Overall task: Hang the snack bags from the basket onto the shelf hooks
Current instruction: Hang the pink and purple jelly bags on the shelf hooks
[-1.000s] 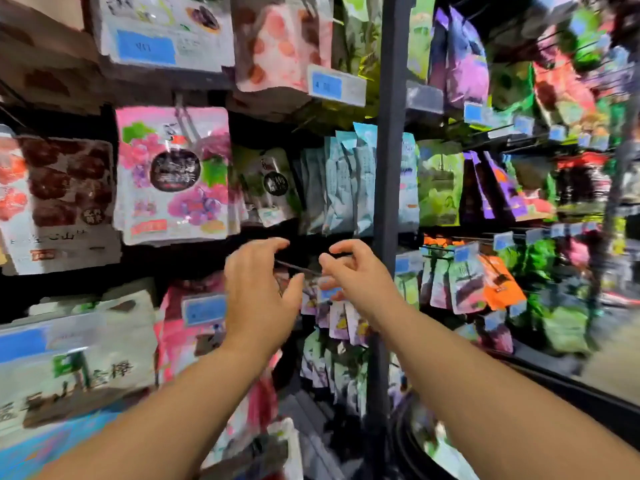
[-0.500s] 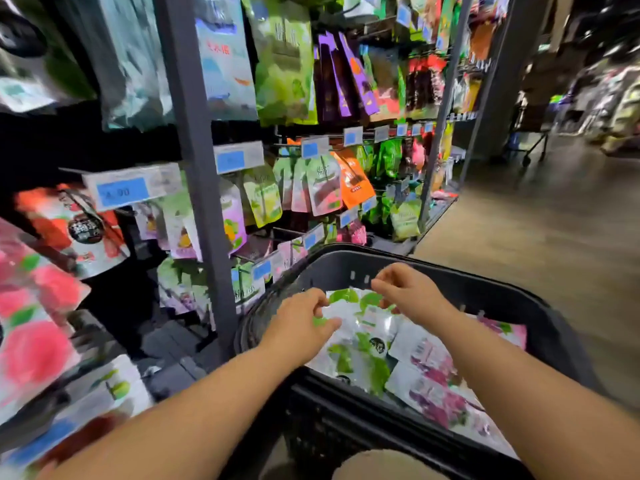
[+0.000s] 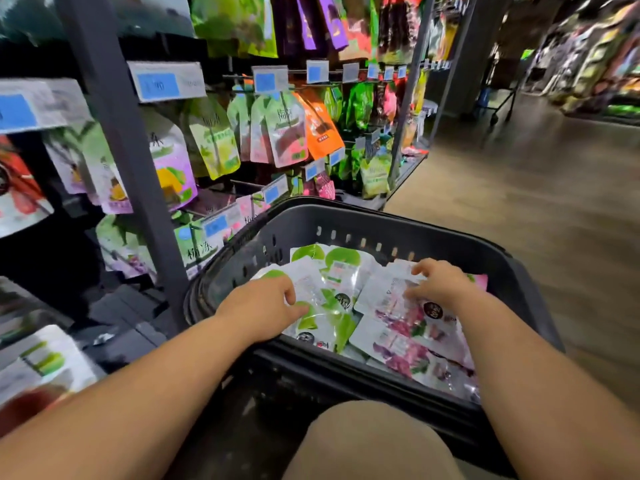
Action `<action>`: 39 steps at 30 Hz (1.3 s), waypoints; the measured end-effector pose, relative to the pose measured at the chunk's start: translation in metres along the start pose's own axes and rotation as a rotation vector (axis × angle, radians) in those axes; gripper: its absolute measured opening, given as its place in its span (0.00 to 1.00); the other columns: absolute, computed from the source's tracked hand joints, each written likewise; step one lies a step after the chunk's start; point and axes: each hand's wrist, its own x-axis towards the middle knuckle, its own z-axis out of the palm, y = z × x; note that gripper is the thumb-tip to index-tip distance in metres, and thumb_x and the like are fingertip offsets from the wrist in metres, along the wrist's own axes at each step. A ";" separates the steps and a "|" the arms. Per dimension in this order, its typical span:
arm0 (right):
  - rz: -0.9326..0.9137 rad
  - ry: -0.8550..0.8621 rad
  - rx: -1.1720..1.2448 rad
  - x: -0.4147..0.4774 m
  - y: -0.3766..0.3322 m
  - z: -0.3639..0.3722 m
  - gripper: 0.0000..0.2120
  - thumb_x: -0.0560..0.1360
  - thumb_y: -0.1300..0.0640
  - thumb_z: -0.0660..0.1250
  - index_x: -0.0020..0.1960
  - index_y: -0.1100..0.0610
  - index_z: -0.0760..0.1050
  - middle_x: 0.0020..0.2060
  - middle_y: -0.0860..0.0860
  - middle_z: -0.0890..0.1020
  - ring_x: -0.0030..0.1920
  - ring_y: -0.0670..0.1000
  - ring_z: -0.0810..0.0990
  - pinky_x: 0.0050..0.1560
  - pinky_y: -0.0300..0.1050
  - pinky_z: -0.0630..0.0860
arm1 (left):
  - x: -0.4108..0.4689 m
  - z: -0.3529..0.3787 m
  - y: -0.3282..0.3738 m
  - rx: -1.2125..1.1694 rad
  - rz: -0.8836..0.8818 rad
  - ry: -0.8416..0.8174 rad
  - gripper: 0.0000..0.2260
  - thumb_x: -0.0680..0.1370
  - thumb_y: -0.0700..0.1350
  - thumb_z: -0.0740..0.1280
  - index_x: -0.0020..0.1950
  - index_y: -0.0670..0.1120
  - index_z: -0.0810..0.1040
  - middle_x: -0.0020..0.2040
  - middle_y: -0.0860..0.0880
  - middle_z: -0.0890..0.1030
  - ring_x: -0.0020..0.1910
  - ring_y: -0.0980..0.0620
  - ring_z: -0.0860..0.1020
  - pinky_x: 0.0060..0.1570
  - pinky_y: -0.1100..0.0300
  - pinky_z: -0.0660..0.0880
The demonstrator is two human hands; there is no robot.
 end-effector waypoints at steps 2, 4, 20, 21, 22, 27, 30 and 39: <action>0.060 -0.045 -0.037 -0.003 0.003 0.000 0.31 0.72 0.44 0.74 0.71 0.53 0.69 0.70 0.57 0.71 0.71 0.57 0.69 0.61 0.49 0.72 | -0.001 -0.001 0.001 0.013 0.002 0.007 0.15 0.76 0.65 0.63 0.48 0.55 0.74 0.48 0.54 0.79 0.51 0.49 0.77 0.43 0.56 0.69; 0.098 -0.049 -0.053 -0.006 0.004 -0.002 0.35 0.72 0.42 0.74 0.72 0.55 0.68 0.71 0.58 0.70 0.72 0.58 0.68 0.63 0.49 0.71 | -0.002 -0.002 0.002 0.016 0.005 0.008 0.15 0.76 0.65 0.63 0.48 0.55 0.74 0.47 0.54 0.78 0.50 0.50 0.76 0.43 0.56 0.68; 0.200 -0.133 0.138 -0.012 0.001 0.001 0.39 0.65 0.38 0.78 0.68 0.57 0.72 0.59 0.53 0.80 0.54 0.54 0.79 0.54 0.45 0.73 | -0.004 -0.002 0.002 -0.014 -0.021 0.018 0.15 0.76 0.65 0.63 0.46 0.54 0.75 0.42 0.56 0.77 0.46 0.52 0.76 0.40 0.57 0.68; 0.171 -0.130 0.164 -0.013 0.000 0.000 0.39 0.67 0.40 0.77 0.70 0.56 0.70 0.59 0.54 0.79 0.54 0.54 0.78 0.54 0.45 0.72 | -0.004 -0.003 0.003 -0.015 -0.021 0.018 0.15 0.76 0.65 0.63 0.46 0.54 0.75 0.41 0.56 0.77 0.46 0.52 0.76 0.41 0.57 0.68; 0.141 -0.124 0.192 -0.013 0.000 0.000 0.37 0.68 0.42 0.77 0.71 0.55 0.68 0.57 0.53 0.79 0.52 0.52 0.78 0.53 0.45 0.72 | -0.005 -0.003 0.003 -0.014 -0.021 0.019 0.15 0.76 0.65 0.63 0.46 0.54 0.75 0.42 0.56 0.77 0.46 0.52 0.76 0.41 0.57 0.68; 0.055 -0.085 0.370 -0.013 -0.003 -0.004 0.20 0.74 0.52 0.75 0.62 0.46 0.70 0.42 0.52 0.81 0.37 0.49 0.80 0.40 0.45 0.78 | -0.007 -0.003 0.004 -0.013 -0.021 0.035 0.15 0.76 0.65 0.64 0.46 0.54 0.75 0.44 0.55 0.78 0.47 0.51 0.77 0.42 0.57 0.69; -0.006 -0.070 0.510 -0.015 -0.006 -0.006 0.12 0.75 0.57 0.73 0.55 0.45 0.75 0.38 0.55 0.81 0.34 0.51 0.78 0.41 0.50 0.79 | -0.008 -0.003 0.004 -0.018 -0.020 0.049 0.14 0.76 0.65 0.64 0.47 0.54 0.76 0.44 0.55 0.78 0.47 0.51 0.76 0.41 0.57 0.68; -0.052 -0.263 0.956 -0.031 -0.013 -0.022 0.06 0.78 0.68 0.66 0.47 0.62 0.82 0.36 0.54 0.85 0.30 0.46 0.81 0.30 0.37 0.78 | -0.009 -0.004 0.004 -0.036 -0.010 0.062 0.13 0.77 0.63 0.63 0.48 0.54 0.76 0.44 0.55 0.78 0.48 0.52 0.76 0.42 0.57 0.67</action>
